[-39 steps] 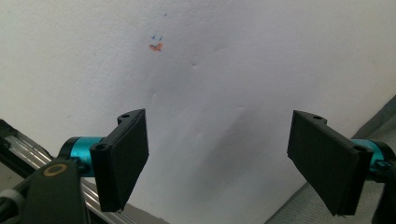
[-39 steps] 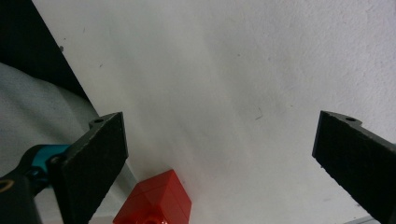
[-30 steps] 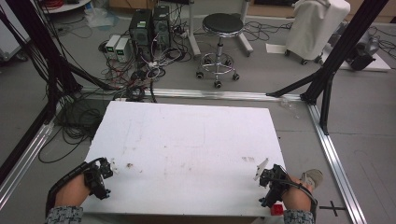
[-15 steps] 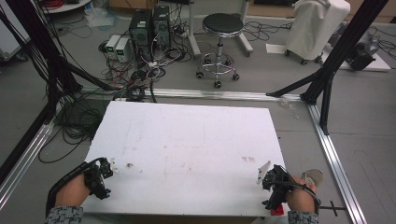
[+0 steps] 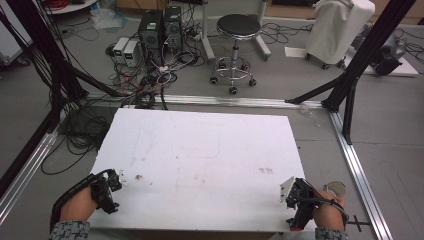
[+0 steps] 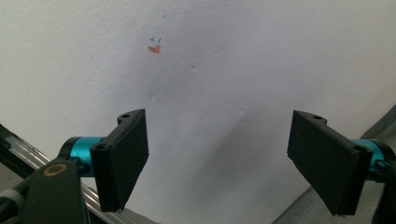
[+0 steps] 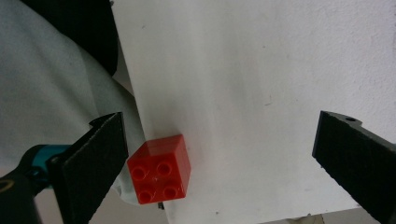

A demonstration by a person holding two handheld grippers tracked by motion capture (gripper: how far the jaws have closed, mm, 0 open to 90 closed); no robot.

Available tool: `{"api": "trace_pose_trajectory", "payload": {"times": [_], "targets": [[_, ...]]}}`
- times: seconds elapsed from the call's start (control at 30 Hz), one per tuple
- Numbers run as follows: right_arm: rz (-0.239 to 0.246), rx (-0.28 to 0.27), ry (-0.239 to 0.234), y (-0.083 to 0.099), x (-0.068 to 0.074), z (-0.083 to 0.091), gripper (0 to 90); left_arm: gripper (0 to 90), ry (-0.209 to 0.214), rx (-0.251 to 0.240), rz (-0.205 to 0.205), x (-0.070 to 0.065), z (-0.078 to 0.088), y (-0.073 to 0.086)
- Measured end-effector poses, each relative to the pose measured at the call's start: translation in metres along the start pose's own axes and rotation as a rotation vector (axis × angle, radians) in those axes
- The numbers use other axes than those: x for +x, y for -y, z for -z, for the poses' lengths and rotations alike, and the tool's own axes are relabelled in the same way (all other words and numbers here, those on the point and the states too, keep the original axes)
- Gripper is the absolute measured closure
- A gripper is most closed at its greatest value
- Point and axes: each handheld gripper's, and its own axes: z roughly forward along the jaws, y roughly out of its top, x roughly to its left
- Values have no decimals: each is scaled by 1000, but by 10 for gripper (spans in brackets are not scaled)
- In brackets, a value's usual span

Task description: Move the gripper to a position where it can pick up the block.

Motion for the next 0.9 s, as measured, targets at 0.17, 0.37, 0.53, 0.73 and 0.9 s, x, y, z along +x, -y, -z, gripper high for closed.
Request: {"api": "trace_pose_trajectory", "payload": {"times": [0.17, 0.37, 0.53, 0.73, 0.9], "targets": [[60, 1, -2, 6, 5, 3, 26, 208, -1, 0, 3, 0, -1, 1], [105, -4, -8, 15, 10, 6, 25, 208, 0, 3, -4, 0, -2, -1], [104, 4, 3, 16, 10, 7, 26, 208, -2, -1, -1, 0, -2, -2], [141, 20, -19, 16, 17, 2, 26, 208, -2, -4, 9, 2, -1, 1], [149, 39, -31, 21, 23, -3, 26, 208, -2, -8, 9, 1, -1, 1]]}}
